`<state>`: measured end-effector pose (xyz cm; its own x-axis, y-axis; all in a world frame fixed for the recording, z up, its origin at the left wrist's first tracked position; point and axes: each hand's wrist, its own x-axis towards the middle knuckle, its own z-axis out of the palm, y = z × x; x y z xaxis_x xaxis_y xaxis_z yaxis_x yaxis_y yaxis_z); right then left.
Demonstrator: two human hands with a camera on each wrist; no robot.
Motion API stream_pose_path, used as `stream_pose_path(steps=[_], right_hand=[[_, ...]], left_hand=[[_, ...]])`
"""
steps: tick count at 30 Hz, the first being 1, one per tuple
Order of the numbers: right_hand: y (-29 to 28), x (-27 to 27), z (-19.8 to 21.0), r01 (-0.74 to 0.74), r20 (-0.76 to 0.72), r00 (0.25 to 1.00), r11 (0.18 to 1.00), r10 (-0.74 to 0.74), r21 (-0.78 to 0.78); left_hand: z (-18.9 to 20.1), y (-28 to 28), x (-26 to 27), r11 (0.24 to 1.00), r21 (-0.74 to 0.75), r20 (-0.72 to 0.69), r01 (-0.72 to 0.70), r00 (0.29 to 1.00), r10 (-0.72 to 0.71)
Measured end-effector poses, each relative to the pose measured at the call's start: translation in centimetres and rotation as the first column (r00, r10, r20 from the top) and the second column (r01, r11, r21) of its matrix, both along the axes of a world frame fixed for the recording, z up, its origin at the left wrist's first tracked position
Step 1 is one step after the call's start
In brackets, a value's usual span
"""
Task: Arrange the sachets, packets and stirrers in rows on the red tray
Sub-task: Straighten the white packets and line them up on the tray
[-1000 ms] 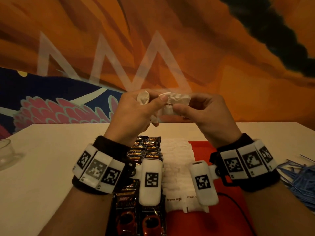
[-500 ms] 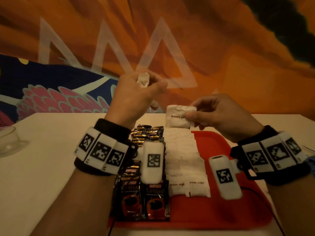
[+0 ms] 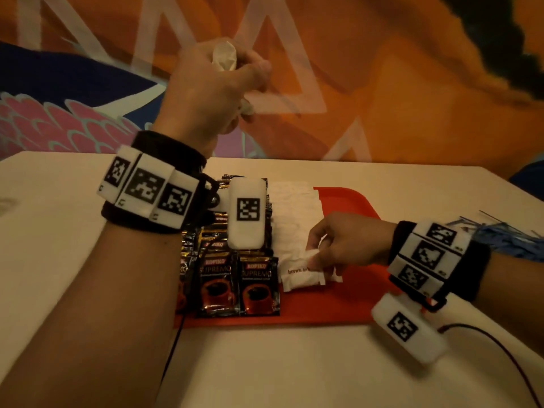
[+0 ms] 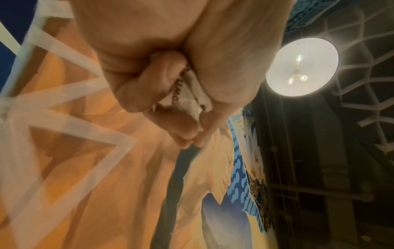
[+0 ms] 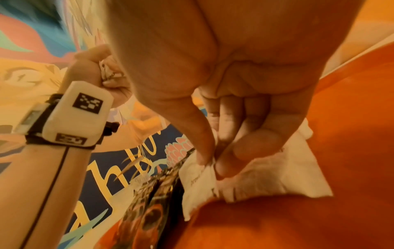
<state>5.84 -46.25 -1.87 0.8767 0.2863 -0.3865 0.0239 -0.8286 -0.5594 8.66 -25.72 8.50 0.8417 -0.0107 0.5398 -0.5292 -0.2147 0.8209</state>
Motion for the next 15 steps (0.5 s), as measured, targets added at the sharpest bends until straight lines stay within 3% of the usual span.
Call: stream_pose_path(steps=[6,11,15], right_hand=[[1.0,-0.3,-0.9,0.005,0.024,1.0,0.997,-0.004,-0.081],[1.6,-0.5,-1.1,-0.025,0.197,0.976,0.95,0.09,-0.311],[1.7,-1.2,-0.3,-0.022,0.378,0.917,0.963,0.127,-0.27]], left_hand=[[-0.1,0.2,-0.1,1.0,0.01,0.041,0.018,0.999,-0.018],[-0.1,0.5,-0.1,0.999,0.016,0.043,0.047,0.998,-0.048],[-0.2,0.6,0.0,0.998,-0.01,0.045,0.058,0.997,-0.058]])
